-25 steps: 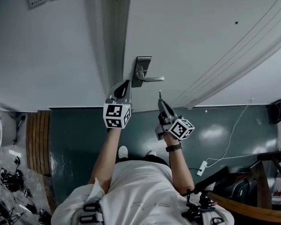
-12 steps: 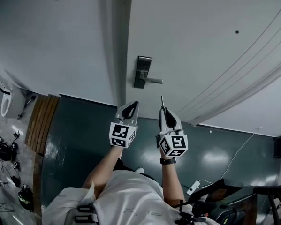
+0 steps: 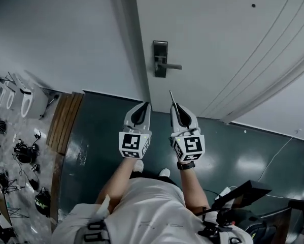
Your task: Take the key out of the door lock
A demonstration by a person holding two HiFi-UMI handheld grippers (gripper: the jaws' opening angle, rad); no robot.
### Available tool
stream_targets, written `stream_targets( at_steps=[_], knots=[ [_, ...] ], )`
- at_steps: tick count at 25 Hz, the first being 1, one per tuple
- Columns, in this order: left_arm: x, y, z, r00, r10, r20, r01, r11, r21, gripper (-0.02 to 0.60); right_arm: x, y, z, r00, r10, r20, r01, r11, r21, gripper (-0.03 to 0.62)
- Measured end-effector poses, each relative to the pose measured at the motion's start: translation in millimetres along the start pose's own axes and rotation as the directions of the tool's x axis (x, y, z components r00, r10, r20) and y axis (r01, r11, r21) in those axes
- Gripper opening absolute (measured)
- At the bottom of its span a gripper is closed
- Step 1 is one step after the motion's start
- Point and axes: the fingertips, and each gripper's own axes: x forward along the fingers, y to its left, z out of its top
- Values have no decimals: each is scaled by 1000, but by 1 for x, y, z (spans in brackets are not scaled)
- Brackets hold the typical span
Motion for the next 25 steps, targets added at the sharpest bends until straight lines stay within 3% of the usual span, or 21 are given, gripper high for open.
stream_targets(
  at_steps=[5, 8, 16, 25],
  knots=[
    [6, -8, 41, 994, -48, 100, 44, 998, 39, 0, 3, 9, 39, 998, -14, 62, 18, 998, -67, 28],
    [-1, -5, 57, 989, -57, 134, 54, 998, 25, 0, -1, 20, 55, 997, -16, 82, 23, 996, -83, 28],
    [-19, 31, 49, 991, -42, 131, 44, 999, -13, 0, 10, 41, 59, 995, -52, 82, 59, 995, -82, 28],
    [-30, 70, 62, 981, -48, 186, 43, 999, 29, 0, 35, 69, 61, 990, -95, 103, 104, 991, -85, 28]
  ],
)
